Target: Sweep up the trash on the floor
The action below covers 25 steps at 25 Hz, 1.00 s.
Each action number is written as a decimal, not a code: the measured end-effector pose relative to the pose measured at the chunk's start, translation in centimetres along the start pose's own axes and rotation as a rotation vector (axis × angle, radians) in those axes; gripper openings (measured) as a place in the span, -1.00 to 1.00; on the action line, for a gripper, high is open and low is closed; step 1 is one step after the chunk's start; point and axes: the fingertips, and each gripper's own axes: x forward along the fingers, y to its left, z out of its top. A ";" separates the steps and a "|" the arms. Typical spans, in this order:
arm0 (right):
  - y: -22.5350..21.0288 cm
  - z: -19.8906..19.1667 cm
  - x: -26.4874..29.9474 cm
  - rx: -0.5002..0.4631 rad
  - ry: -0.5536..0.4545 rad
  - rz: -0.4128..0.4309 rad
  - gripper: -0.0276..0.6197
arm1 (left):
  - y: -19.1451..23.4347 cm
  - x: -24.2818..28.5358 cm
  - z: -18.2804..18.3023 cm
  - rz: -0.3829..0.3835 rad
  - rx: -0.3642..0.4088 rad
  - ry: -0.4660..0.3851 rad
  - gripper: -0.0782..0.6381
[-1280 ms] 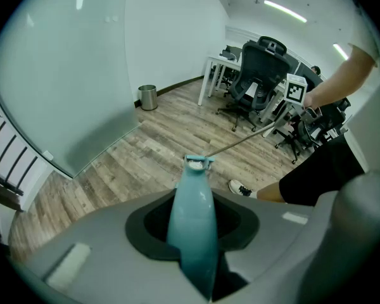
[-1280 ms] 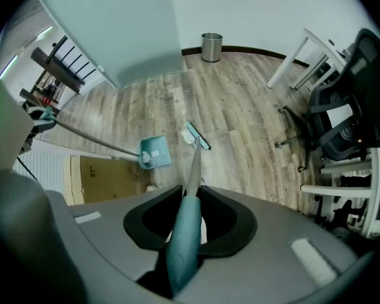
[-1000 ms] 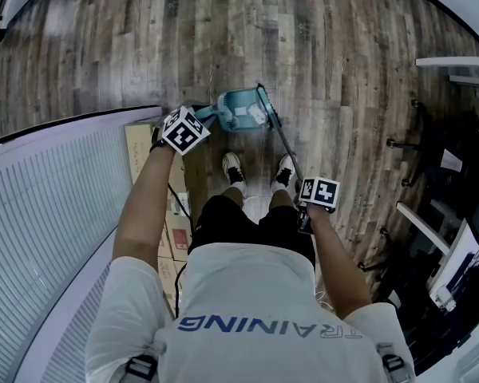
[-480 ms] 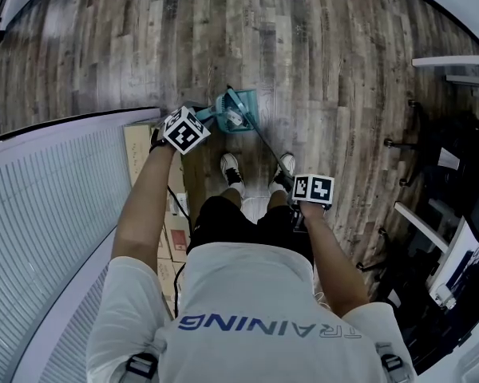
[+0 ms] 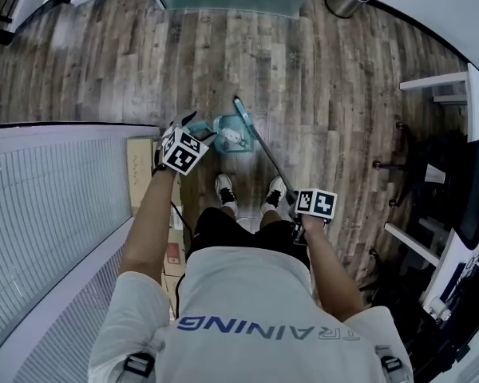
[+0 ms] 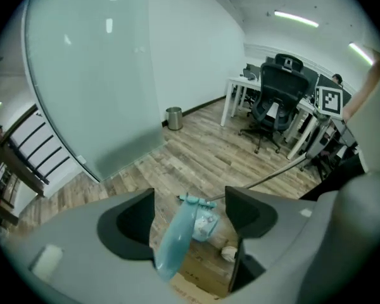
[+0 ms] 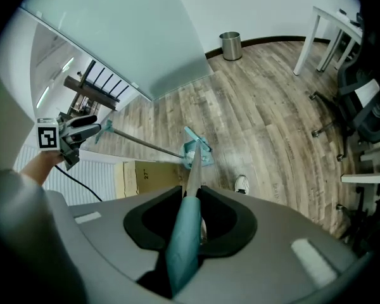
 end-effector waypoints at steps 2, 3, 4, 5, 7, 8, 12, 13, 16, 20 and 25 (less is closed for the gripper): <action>-0.4 0.8 -1.2 0.008 -0.033 0.003 -0.58 | -0.2 -2.2 1.9 0.039 -0.070 -0.089 0.19; -0.6 1.2 -1.7 0.013 -0.050 0.004 -0.58 | -0.4 -3.3 2.9 0.053 -0.113 -0.144 0.18; -0.8 1.8 -2.3 0.020 -0.069 0.005 -0.58 | -0.8 -4.4 4.0 0.065 -0.156 -0.203 0.13; -1.0 2.4 -2.9 0.028 -0.090 0.007 -0.58 | -1.2 -5.8 5.2 0.077 -0.195 -0.265 0.06; -1.3 3.7 -4.0 0.040 -0.131 0.012 -0.58 | -2.2 -8.7 7.8 0.103 -0.256 -0.382 -0.03; -1.4 4.3 -4.5 0.044 -0.151 0.014 -0.58 | -2.7 -10.2 9.1 0.115 -0.283 -0.439 -0.08; -1.4 6.2 -6.8 0.038 -0.222 0.015 -0.58 | -4.4 -16.6 13.3 0.150 -0.389 -0.657 -0.45; -1.3 6.6 -7.4 0.030 -0.238 0.016 -0.58 | -4.7 -18.0 14.0 0.159 -0.408 -0.698 -0.52; -0.7 8.4 -8.8 0.002 -0.281 0.026 -0.58 | -5.2 -21.1 15.9 0.208 -0.431 -0.780 -0.72; 1.0 10.8 -10.1 -0.017 -0.326 0.038 -0.58 | -5.3 -23.6 18.1 0.288 -0.423 -0.840 -0.78; 2.9 12.9 -10.9 -0.082 -0.367 0.029 -0.59 | -6.2 -25.9 20.9 0.298 -0.366 -0.896 -0.78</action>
